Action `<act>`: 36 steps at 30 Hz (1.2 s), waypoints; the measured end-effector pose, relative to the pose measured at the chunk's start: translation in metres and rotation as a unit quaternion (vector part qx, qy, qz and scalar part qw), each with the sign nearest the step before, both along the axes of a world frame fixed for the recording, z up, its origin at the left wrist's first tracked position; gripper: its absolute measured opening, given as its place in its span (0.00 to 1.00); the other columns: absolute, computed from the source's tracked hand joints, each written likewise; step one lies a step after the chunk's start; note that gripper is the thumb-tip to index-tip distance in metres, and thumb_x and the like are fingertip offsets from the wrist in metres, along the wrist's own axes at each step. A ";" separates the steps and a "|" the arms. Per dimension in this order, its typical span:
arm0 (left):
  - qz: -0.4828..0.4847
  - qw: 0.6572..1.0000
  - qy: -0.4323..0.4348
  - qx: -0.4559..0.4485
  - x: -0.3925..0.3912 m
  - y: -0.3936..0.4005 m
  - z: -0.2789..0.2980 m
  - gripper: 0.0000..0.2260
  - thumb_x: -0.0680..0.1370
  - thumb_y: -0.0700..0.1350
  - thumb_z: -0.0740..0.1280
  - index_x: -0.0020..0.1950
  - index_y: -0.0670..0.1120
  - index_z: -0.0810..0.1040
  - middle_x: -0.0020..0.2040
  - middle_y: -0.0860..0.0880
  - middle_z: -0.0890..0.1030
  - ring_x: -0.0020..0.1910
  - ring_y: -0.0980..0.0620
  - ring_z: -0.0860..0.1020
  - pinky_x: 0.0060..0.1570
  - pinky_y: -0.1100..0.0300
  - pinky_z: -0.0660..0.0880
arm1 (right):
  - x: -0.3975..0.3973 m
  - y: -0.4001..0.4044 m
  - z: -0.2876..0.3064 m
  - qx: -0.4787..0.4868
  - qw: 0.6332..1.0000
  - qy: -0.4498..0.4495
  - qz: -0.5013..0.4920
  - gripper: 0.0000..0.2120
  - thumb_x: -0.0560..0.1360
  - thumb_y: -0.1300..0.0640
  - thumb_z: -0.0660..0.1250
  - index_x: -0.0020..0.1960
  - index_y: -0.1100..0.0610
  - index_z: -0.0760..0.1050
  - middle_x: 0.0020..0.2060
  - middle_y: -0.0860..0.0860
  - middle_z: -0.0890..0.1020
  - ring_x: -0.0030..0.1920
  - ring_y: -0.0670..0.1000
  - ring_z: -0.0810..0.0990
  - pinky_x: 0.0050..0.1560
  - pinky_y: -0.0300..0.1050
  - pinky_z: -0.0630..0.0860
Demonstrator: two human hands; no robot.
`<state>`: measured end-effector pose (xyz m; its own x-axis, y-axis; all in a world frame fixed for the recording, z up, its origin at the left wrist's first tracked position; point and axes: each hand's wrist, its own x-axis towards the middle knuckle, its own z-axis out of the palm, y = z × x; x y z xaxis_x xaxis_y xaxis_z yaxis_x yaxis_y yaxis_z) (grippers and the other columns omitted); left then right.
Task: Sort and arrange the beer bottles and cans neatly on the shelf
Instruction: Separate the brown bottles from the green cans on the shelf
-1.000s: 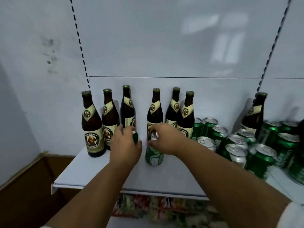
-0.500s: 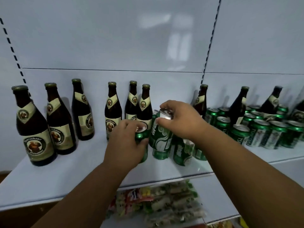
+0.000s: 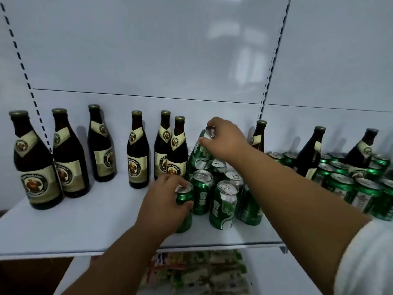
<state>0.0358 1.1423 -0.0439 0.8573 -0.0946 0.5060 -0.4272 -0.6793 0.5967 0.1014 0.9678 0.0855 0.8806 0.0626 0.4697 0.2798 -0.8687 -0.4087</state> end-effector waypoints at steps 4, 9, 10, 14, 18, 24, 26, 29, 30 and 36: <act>0.010 1.000 0.000 -0.002 -0.001 -0.007 0.001 0.18 0.68 0.48 0.78 0.55 0.56 0.77 0.55 0.57 0.73 0.55 0.55 0.73 0.56 0.55 0.75 | 0.025 0.003 -0.010 -0.038 0.999 0.036 0.009 0.20 0.72 0.49 0.70 0.60 0.57 0.73 0.52 0.55 0.77 0.51 0.56 0.77 0.44 0.44 0.72; 0.005 1.000 -0.008 0.008 -0.004 -0.013 0.000 0.18 0.69 0.48 0.77 0.55 0.56 0.77 0.55 0.59 0.72 0.55 0.57 0.73 0.56 0.58 0.76 | 0.043 0.014 -0.024 -0.115 0.987 0.104 0.039 0.20 0.71 0.49 0.71 0.57 0.60 0.74 0.51 0.57 0.79 0.49 0.55 0.75 0.43 0.45 0.71; 0.005 1.000 -0.009 0.015 -0.003 -0.014 0.000 0.18 0.69 0.49 0.77 0.56 0.56 0.77 0.55 0.59 0.72 0.55 0.57 0.72 0.56 0.58 0.76 | 0.045 0.016 -0.027 -0.129 0.983 0.119 0.045 0.20 0.71 0.50 0.71 0.57 0.60 0.74 0.51 0.56 0.79 0.48 0.54 0.75 0.43 0.45 0.71; 0.005 0.999 -0.011 0.038 -0.003 -0.014 -0.001 0.18 0.70 0.50 0.76 0.57 0.57 0.76 0.57 0.58 0.71 0.57 0.57 0.71 0.57 0.60 0.73 | 0.054 0.021 -0.041 -0.154 0.973 0.166 0.043 0.16 0.68 0.51 0.74 0.50 0.58 0.74 0.44 0.54 0.78 0.44 0.54 0.76 0.40 0.45 0.71; -0.005 0.999 -0.005 0.043 -0.003 -0.011 -0.004 0.19 0.70 0.50 0.75 0.59 0.58 0.74 0.58 0.59 0.71 0.58 0.57 0.71 0.59 0.60 0.73 | 0.059 0.026 -0.048 -0.175 0.965 0.191 0.025 0.19 0.64 0.47 0.77 0.47 0.56 0.76 0.40 0.52 0.80 0.44 0.55 0.80 0.45 0.48 0.78; 0.011 0.995 0.073 -0.073 0.001 -0.008 -0.015 0.37 0.67 0.52 0.79 0.71 0.52 0.65 0.64 0.56 0.71 0.62 0.57 0.71 0.64 0.59 0.72 | 0.049 0.024 -0.044 -0.162 0.971 0.177 0.017 0.17 0.70 0.49 0.74 0.54 0.58 0.78 0.47 0.54 0.81 0.48 0.56 0.79 0.49 0.47 0.77; -0.009 0.987 0.118 -0.110 0.002 -0.004 -0.021 0.37 0.64 0.52 0.81 0.69 0.55 0.68 0.61 0.59 0.74 0.60 0.59 0.74 0.61 0.61 0.74 | 0.031 0.022 -0.042 -0.124 0.982 0.140 0.024 0.16 0.73 0.50 0.71 0.57 0.56 0.77 0.51 0.53 0.81 0.51 0.55 0.78 0.53 0.50 0.77; -0.060 0.983 0.134 -0.111 0.001 0.002 -0.027 0.27 0.62 0.47 0.81 0.57 0.61 0.75 0.52 0.63 0.81 0.52 0.64 0.79 0.49 0.66 0.76 | -0.007 0.021 -0.044 -0.054 0.991 0.102 0.067 0.12 0.72 0.45 0.72 0.52 0.49 0.78 0.47 0.47 0.80 0.48 0.51 0.78 0.51 0.50 0.77; -0.062 0.984 0.125 -0.109 -0.001 0.004 -0.027 0.25 0.62 0.47 0.80 0.54 0.62 0.76 0.49 0.63 0.82 0.49 0.66 0.79 0.45 0.67 0.76 | -0.020 0.021 -0.046 -0.053 0.989 0.113 0.084 0.13 0.71 0.41 0.72 0.50 0.47 0.77 0.46 0.44 0.80 0.48 0.49 0.78 0.50 0.49 0.77; -0.107 0.985 0.022 -0.131 -0.024 -0.004 0.002 0.24 0.65 0.50 0.80 0.51 0.68 0.71 0.50 0.72 0.75 0.49 0.70 0.75 0.40 0.76 0.71 | -0.078 0.018 -0.045 0.009 0.989 0.098 0.114 0.14 0.74 0.38 0.67 0.51 0.47 0.79 0.43 0.44 0.81 0.43 0.42 0.79 0.44 0.43 0.77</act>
<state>0.0118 1.1382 -0.0421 0.8531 -0.1475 0.5005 -0.5146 -0.3971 0.7600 0.0234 0.9859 0.0407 0.9188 0.2634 0.2941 0.3815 -0.7844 -0.4891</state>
